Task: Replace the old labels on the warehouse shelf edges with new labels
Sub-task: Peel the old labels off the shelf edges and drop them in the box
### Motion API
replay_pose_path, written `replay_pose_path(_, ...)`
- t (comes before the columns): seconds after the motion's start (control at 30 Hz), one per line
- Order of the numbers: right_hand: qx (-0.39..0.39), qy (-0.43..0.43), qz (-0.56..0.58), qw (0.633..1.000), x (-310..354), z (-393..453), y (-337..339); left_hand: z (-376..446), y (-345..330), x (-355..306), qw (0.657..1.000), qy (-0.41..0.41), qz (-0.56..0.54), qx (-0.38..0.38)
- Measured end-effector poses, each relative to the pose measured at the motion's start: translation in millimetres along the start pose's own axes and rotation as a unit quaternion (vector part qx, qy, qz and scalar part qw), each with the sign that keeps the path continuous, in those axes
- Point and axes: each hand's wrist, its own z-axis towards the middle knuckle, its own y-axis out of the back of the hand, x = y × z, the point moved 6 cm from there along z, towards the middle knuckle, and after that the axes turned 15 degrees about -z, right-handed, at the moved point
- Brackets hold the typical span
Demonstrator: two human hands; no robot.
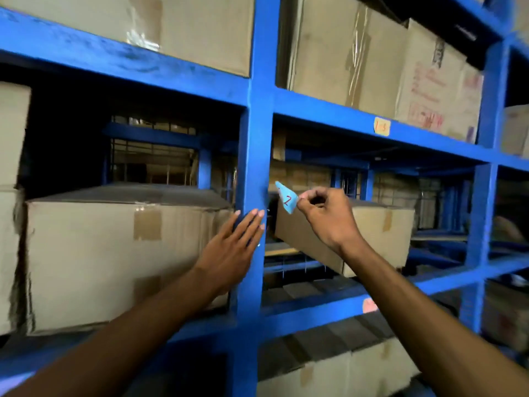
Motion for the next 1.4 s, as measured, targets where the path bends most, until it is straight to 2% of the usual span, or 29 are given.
replay_pose_path(0.17,0.052,-0.056,0.037,0.996,-61,-50,-42,-35,-31,-49,1.0,-0.01,0.007,0.023)
replay_pose_path(0.47,0.162,-0.156,0.076,0.971,-153,-196,-116,-137,-102,-128,0.982,0.022,-0.054,0.179)
replay_pose_path(0.63,0.226,-0.232,0.047,0.945,-203,-292,-147,-187,-141,-168,0.962,0.017,-0.076,0.263)
replay_pose_path(0.77,0.29,-0.314,0.029,0.904,-245,-377,-172,-225,-172,-198,0.942,0.008,-0.101,0.319)
replay_pose_path(0.9,0.351,-0.402,-0.014,0.845,-285,-479,-184,-256,-200,-227,0.931,-0.021,-0.091,0.354)
replay_pose_path(1.13,0.422,-0.548,-0.132,0.71,-344,-633,-181,-290,-243,-272,0.936,-0.062,-0.035,0.343)
replay_pose_path(1.23,0.428,-0.573,-0.143,0.685,-353,-668,-184,-295,-251,-279,0.943,-0.075,-0.017,0.323)
replay_pose_path(1.37,0.43,-0.643,-0.112,0.623,-356,-704,-187,-300,-256,-278,0.946,-0.089,-0.001,0.313)
replay_pose_path(1.4,0.428,-0.652,-0.103,0.618,-354,-710,-188,-300,-256,-277,0.946,-0.089,0.003,0.313)
